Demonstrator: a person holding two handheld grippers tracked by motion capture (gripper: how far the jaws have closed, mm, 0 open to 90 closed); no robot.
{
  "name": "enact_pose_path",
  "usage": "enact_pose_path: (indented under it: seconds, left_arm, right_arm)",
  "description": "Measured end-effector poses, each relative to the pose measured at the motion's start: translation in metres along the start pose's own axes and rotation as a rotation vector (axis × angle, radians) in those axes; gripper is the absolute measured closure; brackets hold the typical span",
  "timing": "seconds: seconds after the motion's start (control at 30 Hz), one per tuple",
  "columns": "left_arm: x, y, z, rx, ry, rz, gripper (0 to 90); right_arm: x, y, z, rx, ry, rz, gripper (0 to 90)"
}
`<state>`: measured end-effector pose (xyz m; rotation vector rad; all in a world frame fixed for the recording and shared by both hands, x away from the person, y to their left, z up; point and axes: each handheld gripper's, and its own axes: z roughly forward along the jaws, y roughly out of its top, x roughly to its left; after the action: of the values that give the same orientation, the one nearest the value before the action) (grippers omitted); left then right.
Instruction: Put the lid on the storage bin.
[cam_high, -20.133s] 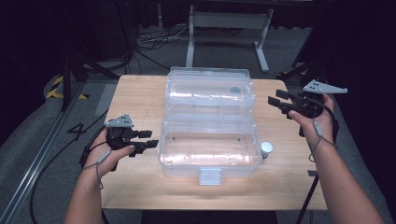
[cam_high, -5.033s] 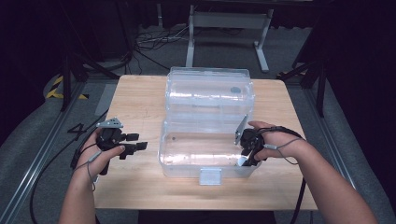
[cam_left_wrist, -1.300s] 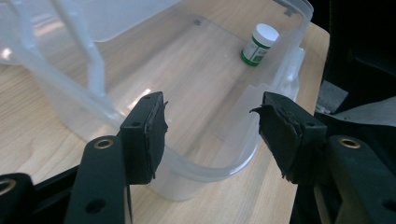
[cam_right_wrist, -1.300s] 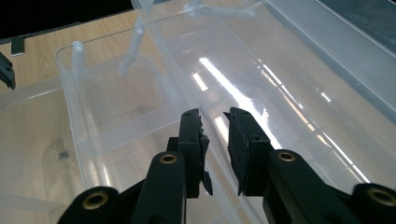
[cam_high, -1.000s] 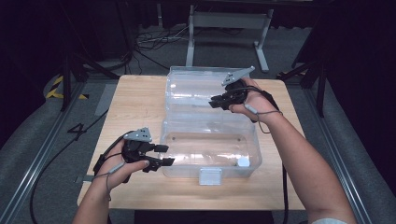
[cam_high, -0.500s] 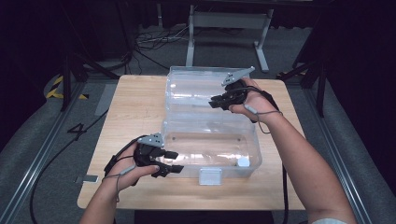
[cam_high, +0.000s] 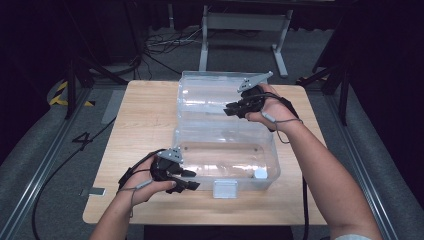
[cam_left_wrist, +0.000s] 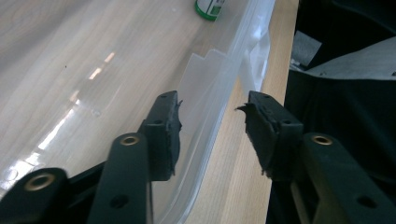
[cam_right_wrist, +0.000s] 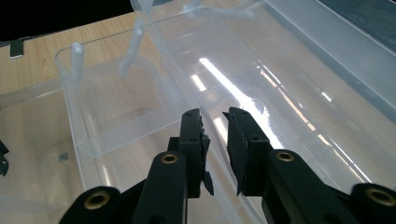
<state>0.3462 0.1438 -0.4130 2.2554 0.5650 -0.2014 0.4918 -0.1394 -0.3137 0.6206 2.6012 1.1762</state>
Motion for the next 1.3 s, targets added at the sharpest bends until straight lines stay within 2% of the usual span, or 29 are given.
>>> enact_pose_path:
  seconds: [0.1,0.17,0.23,0.3,0.4,0.7,0.83,0.93,1.3]
  left_arm:
    - [0.0,0.0,0.0,0.003,0.012,0.006,63.8]
    - [0.0,0.0,0.001,-0.002,0.04,0.005,68.5]
    - [0.0,0.0,0.0,0.012,0.048,0.015,71.5]
    - [-0.001,0.001,0.001,0.02,0.052,0.032,72.1]
    - [0.0,0.001,0.001,0.022,0.051,0.035,72.5]
    - [0.0,0.001,0.0,0.026,0.052,0.026,72.4]
    - [0.0,0.001,0.0,0.026,0.05,0.024,72.4]
    - [0.0,0.001,0.0,0.026,0.05,0.023,72.3]
    - [0.001,0.0,0.001,0.023,0.044,0.008,72.0]
  right_arm:
    - [0.0,0.0,0.0,-0.001,0.0,-0.001,76.5]
    - [0.0,0.0,0.0,-0.001,-0.001,-0.001,76.5]
    - [0.001,0.0,0.0,-0.001,-0.003,-0.003,76.5]
    - [0.001,0.0,0.0,-0.002,-0.004,-0.004,76.7]
    - [0.001,-0.001,0.0,-0.003,-0.006,-0.003,77.5]
    - [0.003,-0.002,-0.002,-0.004,0.015,-0.004,80.6]
    - [0.006,-0.002,-0.003,0.002,0.002,-0.027,81.3]
    - [0.008,-0.002,-0.004,0.01,-0.008,-0.061,82.0]
    - [0.015,-0.001,-0.009,0.011,-0.007,-0.093,82.8]
